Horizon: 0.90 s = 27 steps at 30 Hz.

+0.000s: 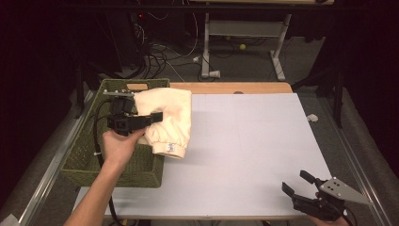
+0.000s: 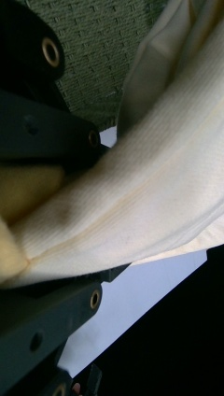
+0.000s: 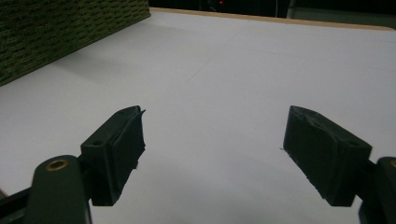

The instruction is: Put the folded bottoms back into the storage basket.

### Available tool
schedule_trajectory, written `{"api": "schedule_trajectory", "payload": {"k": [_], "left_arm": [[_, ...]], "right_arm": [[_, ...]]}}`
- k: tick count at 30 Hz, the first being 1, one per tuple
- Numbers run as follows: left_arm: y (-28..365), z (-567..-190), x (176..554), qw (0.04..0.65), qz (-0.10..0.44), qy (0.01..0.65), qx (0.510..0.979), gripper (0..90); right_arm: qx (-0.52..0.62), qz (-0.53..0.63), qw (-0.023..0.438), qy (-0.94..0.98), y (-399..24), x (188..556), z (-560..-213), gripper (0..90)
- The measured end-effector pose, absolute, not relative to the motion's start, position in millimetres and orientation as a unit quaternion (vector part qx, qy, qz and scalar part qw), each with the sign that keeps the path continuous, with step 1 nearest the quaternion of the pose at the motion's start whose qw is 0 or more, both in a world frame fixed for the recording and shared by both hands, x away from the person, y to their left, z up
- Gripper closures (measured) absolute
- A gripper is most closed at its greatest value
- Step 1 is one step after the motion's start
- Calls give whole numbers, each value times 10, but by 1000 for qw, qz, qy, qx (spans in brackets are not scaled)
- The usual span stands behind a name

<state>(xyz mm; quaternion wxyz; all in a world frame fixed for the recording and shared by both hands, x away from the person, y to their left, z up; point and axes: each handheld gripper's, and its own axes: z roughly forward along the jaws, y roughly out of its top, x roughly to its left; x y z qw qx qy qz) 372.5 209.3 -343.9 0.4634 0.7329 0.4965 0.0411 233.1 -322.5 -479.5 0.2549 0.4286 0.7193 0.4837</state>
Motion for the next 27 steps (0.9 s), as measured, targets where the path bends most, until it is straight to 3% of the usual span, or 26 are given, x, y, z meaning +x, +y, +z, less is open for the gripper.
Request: {"api": "schedule_trajectory", "payload": {"k": [27], "left_arm": [[2615, -3372, 3600, 470, 73, 531, 701, 611]], "right_arm": [[430, 482, 255, 719, -3224, 2330, -4795, 213]]}}
